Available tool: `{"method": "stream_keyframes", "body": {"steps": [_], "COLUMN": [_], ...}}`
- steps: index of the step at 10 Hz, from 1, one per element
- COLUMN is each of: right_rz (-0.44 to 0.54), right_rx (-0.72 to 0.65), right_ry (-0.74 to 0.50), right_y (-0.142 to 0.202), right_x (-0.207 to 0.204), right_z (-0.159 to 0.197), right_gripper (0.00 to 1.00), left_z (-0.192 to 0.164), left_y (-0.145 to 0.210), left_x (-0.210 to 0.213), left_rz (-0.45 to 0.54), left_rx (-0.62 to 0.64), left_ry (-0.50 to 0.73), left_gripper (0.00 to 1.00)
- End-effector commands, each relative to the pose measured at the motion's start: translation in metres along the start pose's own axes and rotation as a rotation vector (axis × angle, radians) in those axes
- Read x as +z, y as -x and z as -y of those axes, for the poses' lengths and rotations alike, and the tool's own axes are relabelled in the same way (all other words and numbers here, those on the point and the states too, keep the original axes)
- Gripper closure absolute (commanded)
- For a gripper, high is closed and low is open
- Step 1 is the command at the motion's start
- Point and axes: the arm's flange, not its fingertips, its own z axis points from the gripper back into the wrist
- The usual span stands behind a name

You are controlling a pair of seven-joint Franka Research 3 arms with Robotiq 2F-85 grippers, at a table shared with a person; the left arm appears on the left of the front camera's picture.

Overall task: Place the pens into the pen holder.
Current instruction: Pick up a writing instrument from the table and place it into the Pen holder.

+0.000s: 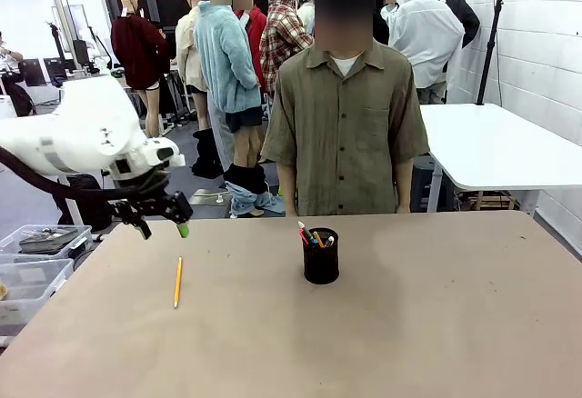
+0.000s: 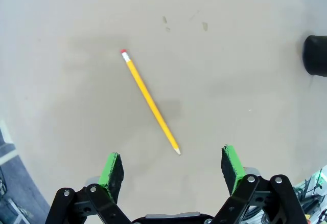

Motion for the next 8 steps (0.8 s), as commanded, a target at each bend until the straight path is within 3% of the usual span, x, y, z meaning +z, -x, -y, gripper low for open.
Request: {"method": "stream_keyframes", "body": {"steps": [1, 4, 5, 6, 8], "right_rz": [-0.011, -0.011, -0.011, -0.011, -0.011], "right_rx": [-0.007, -0.007, -0.007, -0.007, -0.007], "right_ry": [0.003, 0.003, 0.003, 0.003, 0.003], "right_y": [-0.002, -0.002, -0.002, -0.002, -0.002], "right_x": [0.0, 0.0, 0.0, 0.0, 0.0], "right_z": [0.0, 0.0, 0.0, 0.0, 0.0], "right_gripper": [0.15, 0.15, 0.15, 0.15, 0.15], "left_z": [0.011, 0.006, 0.008, 0.006, 0.0], "left_y": [-0.004, -0.003, -0.002, -0.002, -0.015], "left_x": [-0.009, -0.014, -0.026, -0.035, -0.064], "left_rz": [-0.069, -0.041, -0.072, -0.019, -0.067], "left_rx": [0.019, 0.007, 0.01, 0.007, 0.004], "left_ry": [0.005, 0.002, 0.007, -0.018, 0.028], "left_gripper": [0.0, 0.0, 0.0, 0.0, 0.0]}}
